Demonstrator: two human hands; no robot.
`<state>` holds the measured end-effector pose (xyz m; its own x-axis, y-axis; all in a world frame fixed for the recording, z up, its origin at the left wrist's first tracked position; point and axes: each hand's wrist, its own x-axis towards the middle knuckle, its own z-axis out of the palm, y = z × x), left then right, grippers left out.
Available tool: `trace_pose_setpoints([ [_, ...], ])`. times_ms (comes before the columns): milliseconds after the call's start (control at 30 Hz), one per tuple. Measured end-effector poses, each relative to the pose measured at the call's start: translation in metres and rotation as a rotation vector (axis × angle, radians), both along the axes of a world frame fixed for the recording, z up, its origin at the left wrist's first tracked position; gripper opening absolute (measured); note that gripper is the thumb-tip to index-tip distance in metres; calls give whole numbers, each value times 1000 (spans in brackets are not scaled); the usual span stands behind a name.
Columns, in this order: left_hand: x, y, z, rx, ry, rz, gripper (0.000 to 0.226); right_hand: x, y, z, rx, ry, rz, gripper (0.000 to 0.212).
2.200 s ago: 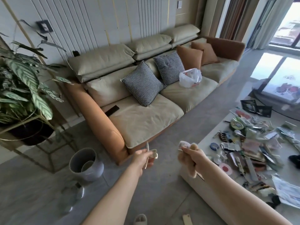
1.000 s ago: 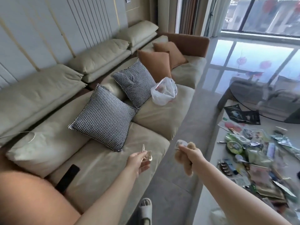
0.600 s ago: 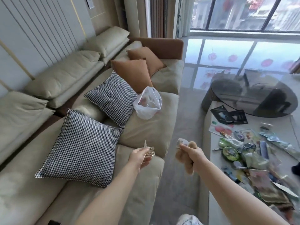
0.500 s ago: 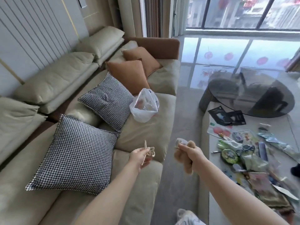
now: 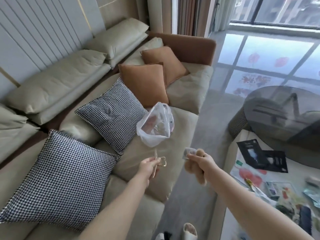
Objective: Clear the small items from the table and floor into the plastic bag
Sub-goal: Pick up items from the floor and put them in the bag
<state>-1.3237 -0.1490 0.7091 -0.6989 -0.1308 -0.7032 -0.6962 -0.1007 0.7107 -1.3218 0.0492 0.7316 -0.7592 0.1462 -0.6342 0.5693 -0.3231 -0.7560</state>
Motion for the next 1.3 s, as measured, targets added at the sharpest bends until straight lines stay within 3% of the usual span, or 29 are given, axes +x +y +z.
trace_pose_setpoints([
  [167, -45, 7, -4, -45, -11, 71, 18, -65, 9, -14, 11, -20, 51, 40],
  [333, -99, -1, -17, -25, -20, 103, 15, -124, -5, -28, -16, -41, 141, 12],
  [433, -133, -8, -21, -9, -40, 103, 12, -159, -13, -38, 5, -44, 182, 18],
  [500, -156, -14, -26, 15, -55, 113, 14, -181, -21, -35, 6, -23, 233, 6],
  [800, -243, -39, -47, 1, -96, 176, 19, -280, -60, -66, 141, -186, 256, 28],
  [867, -261, -41, -58, 1, -128, 203, 13, -304, -71, -80, 171, -214, 268, 22],
  [1067, -312, -38, -113, 6, -265, 302, 11, -375, -100, -148, 199, -319, 378, 21],
  [1167, -336, -36, -143, -1, -302, 292, 9, -406, -108, -184, 221, -367, 423, 37],
  [1300, -362, -34, -178, 6, -352, 306, 9, -435, -118, -223, 269, -405, 410, 36],
])
